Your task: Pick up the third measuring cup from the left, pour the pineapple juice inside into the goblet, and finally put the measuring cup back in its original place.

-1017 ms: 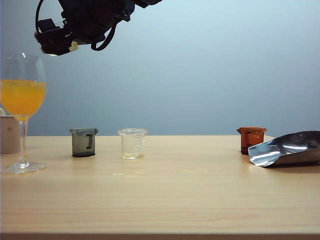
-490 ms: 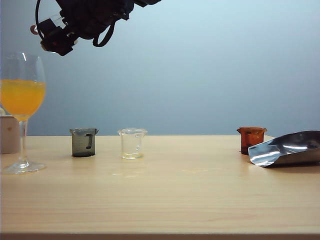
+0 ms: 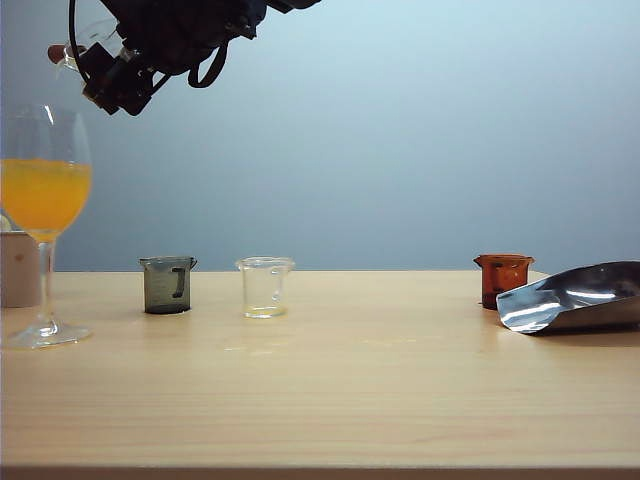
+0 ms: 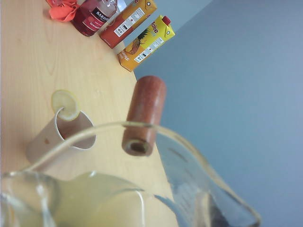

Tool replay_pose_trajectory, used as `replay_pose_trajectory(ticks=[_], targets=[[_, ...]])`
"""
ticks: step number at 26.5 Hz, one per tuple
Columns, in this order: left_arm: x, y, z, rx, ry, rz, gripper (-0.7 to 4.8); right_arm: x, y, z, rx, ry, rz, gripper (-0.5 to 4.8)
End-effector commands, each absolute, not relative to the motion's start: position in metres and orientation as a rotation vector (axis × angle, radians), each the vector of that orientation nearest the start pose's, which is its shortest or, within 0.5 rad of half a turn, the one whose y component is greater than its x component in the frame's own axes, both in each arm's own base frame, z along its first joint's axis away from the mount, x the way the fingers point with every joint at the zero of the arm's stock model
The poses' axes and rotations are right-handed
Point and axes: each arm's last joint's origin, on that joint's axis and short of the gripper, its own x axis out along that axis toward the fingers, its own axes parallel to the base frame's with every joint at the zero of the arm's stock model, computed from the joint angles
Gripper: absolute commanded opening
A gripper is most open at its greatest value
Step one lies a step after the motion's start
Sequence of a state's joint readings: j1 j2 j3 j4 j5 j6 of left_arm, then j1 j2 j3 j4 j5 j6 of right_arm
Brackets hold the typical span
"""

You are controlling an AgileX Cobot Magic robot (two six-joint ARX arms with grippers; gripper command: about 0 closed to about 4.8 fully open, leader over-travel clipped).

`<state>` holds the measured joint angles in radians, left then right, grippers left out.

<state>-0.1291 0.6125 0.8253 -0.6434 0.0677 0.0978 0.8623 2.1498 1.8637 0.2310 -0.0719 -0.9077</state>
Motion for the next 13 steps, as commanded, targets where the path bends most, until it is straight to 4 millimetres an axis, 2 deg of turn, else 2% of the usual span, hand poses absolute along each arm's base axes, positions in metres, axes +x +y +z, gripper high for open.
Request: replay_pose_trajectory(ticks=[1, 13], targets=[[0.1171, -0.017, 0.3275, 0.108, 0.406, -0.212, -0.04, 0.3279, 0.3918, 0.3205, -0.89, -0.483, 0.893, 2.01], [0.1171, -0.017, 0.3275, 0.108, 0.406, -0.212, -0.04, 0.3269, 0.3925, 0.3227, -1.062, -0.601, 0.843, 2.01]])
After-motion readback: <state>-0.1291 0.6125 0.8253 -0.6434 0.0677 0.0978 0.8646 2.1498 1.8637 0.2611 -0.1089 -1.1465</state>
